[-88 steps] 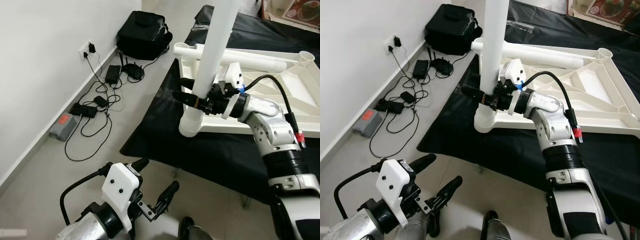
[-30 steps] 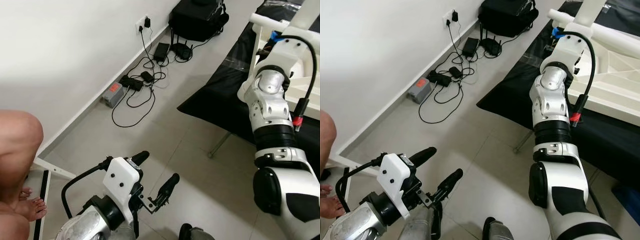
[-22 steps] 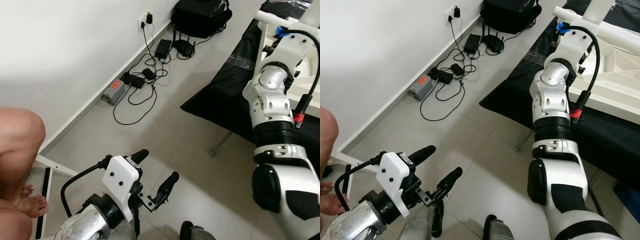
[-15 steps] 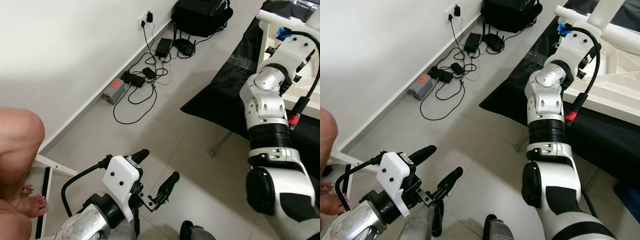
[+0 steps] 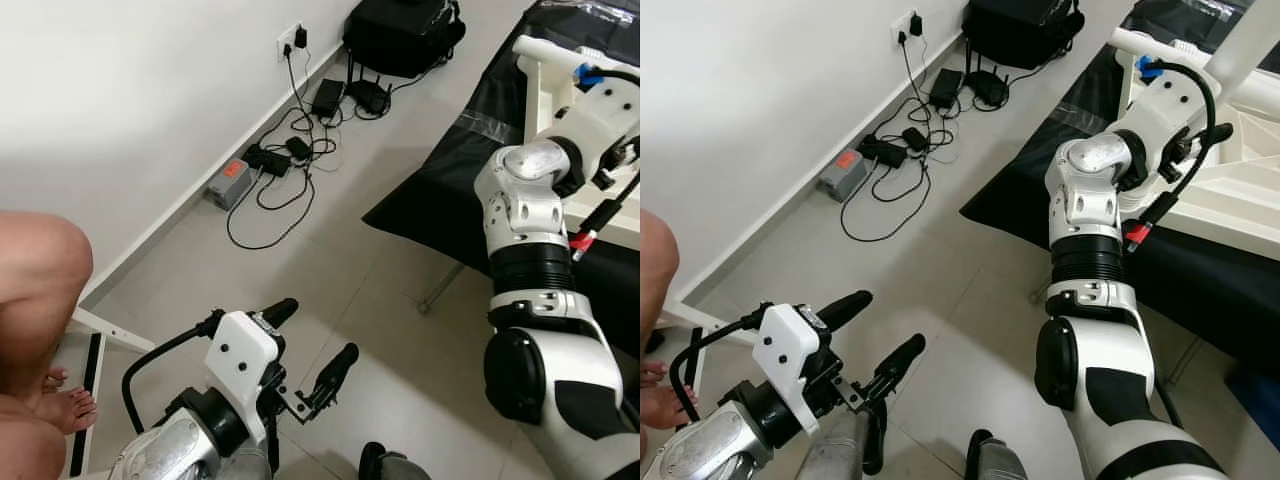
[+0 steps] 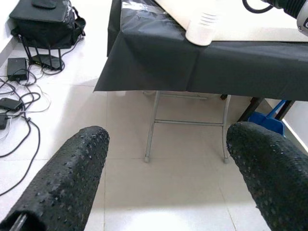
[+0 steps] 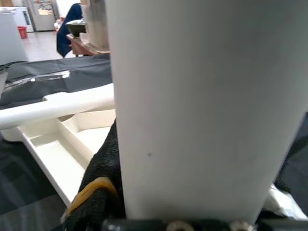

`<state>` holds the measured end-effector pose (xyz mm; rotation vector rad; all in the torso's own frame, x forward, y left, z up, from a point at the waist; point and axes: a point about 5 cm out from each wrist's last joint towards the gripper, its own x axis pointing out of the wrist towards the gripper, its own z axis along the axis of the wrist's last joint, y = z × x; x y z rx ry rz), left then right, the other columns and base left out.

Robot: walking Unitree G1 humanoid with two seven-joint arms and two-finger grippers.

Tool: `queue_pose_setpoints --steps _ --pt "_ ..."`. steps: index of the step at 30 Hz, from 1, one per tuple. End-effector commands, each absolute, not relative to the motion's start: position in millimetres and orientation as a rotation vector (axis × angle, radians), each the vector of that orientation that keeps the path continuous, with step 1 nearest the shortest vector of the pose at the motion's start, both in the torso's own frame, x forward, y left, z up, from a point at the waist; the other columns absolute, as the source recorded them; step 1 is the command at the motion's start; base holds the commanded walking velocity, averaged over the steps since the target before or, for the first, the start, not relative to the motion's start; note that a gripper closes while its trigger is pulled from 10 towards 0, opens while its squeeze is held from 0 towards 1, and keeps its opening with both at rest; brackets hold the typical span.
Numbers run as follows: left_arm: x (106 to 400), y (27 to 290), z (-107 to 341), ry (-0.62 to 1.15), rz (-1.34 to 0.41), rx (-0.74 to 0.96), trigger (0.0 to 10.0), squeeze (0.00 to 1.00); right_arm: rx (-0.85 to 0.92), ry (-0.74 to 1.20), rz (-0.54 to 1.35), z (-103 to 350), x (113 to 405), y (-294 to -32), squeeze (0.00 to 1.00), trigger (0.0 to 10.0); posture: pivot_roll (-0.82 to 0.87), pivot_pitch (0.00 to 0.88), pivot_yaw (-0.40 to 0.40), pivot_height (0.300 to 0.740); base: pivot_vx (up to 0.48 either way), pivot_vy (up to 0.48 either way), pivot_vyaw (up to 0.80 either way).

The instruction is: Building children table

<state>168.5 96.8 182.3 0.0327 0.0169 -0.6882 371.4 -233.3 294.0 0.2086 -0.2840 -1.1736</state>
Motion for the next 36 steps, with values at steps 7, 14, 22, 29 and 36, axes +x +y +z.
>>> queue_pose_setpoints --steps 7,14,22,29,36 --pt "166 96 178 0.047 -0.7 0.023 10.0 0.0 0.218 -0.085 -1.279 248 371 -239 0.0 10.0 0.22 0.313 -0.053 0.74 0.0 0.0 0.0" --pt "166 95 178 0.045 -0.7 0.026 10.0 0.0 0.238 -0.119 -1.246 255 374 -235 1.0 10.0 0.22 0.308 -0.056 0.74 0.0 0.0 0.0" --pt "167 93 179 0.043 -0.702 0.019 10.0 0.0 0.236 -0.215 -1.188 275 378 -227 0.0 10.0 0.22 0.3 -0.061 0.74 0.0 0.0 0.0" --pt "167 92 178 0.04 -0.702 0.019 10.0 0.0 0.251 -0.286 -1.118 290 380 -217 0.0 10.0 0.21 0.292 -0.06 0.74 0.0 0.0 0.0" --pt "168 92 178 0.035 -0.703 0.015 10.0 0.0 0.25 -0.303 -0.991 293 382 -198 0.0 10.0 0.2 0.288 -0.061 0.74 0.0 0.0 0.0"
